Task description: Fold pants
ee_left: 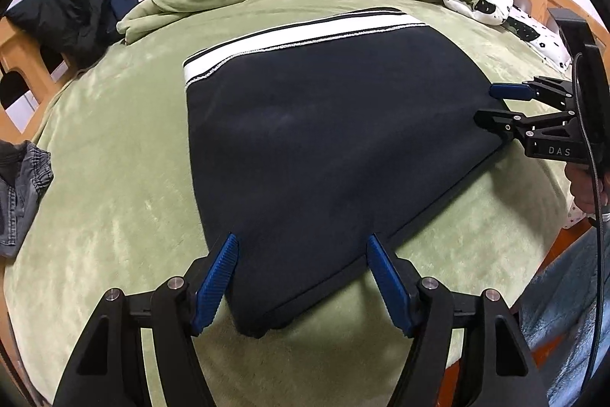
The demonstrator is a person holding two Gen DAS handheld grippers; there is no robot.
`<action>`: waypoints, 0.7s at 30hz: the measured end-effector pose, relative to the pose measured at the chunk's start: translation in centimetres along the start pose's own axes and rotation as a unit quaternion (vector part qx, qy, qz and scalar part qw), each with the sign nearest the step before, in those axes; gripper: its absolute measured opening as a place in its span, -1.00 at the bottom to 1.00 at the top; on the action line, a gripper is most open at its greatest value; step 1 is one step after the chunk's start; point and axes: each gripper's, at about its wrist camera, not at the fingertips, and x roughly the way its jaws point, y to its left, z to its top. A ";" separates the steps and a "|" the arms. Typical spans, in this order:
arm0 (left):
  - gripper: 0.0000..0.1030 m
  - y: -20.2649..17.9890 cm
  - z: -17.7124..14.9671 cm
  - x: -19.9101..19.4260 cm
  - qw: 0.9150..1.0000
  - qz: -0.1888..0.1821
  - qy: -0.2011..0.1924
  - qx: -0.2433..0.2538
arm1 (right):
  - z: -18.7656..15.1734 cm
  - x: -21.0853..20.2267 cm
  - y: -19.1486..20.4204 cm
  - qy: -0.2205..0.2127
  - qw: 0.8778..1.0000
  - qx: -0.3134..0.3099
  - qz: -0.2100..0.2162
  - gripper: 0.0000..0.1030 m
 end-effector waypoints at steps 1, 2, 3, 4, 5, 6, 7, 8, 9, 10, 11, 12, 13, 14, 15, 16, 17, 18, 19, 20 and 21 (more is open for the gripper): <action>0.34 0.1 -0.1 -0.1 1.000 0.004 0.001 0.001 | 0.0 0.0 -0.2 0.002 1.000 0.003 -0.006 0.26; 0.34 0.2 -0.2 -0.2 1.000 0.006 0.002 0.000 | -0.1 0.0 -0.4 0.004 1.000 0.008 -0.011 0.30; 0.34 0.2 -0.2 -0.2 1.000 0.007 0.004 -0.001 | -0.2 -0.1 -0.7 0.007 1.000 0.015 -0.013 0.30; 0.34 0.3 -0.2 -0.2 1.000 0.006 0.005 -0.003 | -0.2 -0.1 -1.1 0.010 1.000 0.025 -0.013 0.30; 0.34 0.3 -0.3 -0.2 1.000 0.008 0.006 -0.003 | -0.3 -0.1 -1.5 0.014 0.999 0.035 -0.013 0.30; 0.34 0.4 -0.4 -0.1 1.000 0.010 0.008 -0.003 | -0.4 -0.1 -1.9 0.019 0.999 0.047 -0.012 0.30; 0.34 0.6 -0.4 -0.1 1.000 0.015 0.013 -0.005 | -0.6 0.0 -2.3 0.023 0.998 0.059 -0.011 0.30; 0.35 0.7 -0.5 0.0 1.000 0.017 0.018 -0.009 | -0.7 0.0 -2.8 0.029 0.997 0.074 -0.011 0.30; 0.34 0.8 -0.6 0.1 0.999 0.018 0.023 -0.014 | -0.8 -0.1 -3.1 0.031 0.996 0.084 -0.012 0.30; 0.34 0.9 -0.7 0.0 0.999 0.019 0.025 -0.019 | -0.9 -0.3 -3.4 0.033 0.995 0.096 -0.017 0.30; 0.34 1.0 -0.7 -0.3 0.999 0.018 0.023 -0.024 | -0.9 -0.6 -3.6 0.033 0.994 0.103 -0.024 0.29; 0.34 1.1 -0.7 -0.8 0.999 0.018 0.016 -0.026 | -0.9 -1.2 -3.8 0.029 0.993 0.111 -0.031 0.28; 0.34 1.0 -0.6 -1.3 0.999 0.020 0.007 -0.028 | -0.8 -2.0 -3.9 0.022 0.992 0.120 -0.034 0.27; 0.34 1.0 -0.5 -2.0 0.999 0.024 -0.004 -0.029 | -0.7 -2.9 -4.0 0.011 0.991 0.130 -0.033 0.27; 0.34 0.9 -0.4 -2.5 0.999 0.025 -0.012 -0.031 | -0.5 -4.0 -3.9 -0.002 0.989 0.141 -0.032 0.27; 0.34 0.8 -0.2 -3.4 0.999 0.023 -0.025 -0.036 | -0.4 -5.1 -3.8 -0.016 0.988 0.150 -0.034 0.27; 0.34 0.8 0.0 -3.9 0.998 0.022 -0.033 -0.042 | -0.2 -6.3 -3.5 -0.032 0.986 0.157 -0.036 0.27; 0.34 0.8 0.2 -4.6 0.998 0.024 -0.041 -0.050 | 0.0 -7.1 -3.4 -0.042 0.985 0.161 -0.036 0.27; 0.34 0.7 0.3 -5.1 0.997 0.025 -0.047 -0.058 | 0.1 -8.0 -3.1 -0.051 0.984 0.166 -0.037 0.27; 0.34 0.5 0.5 -6.0 0.996 0.027 -0.057 -0.068 | 0.1 -8.7 -2.8 -0.055 0.983 0.170 -0.040 0.27; 0.34 0.4 0.4 -6.6 0.995 0.026 -0.064 -0.076 | 0.1 -9.5 -2.4 -0.059 0.982 0.174 -0.041 0.27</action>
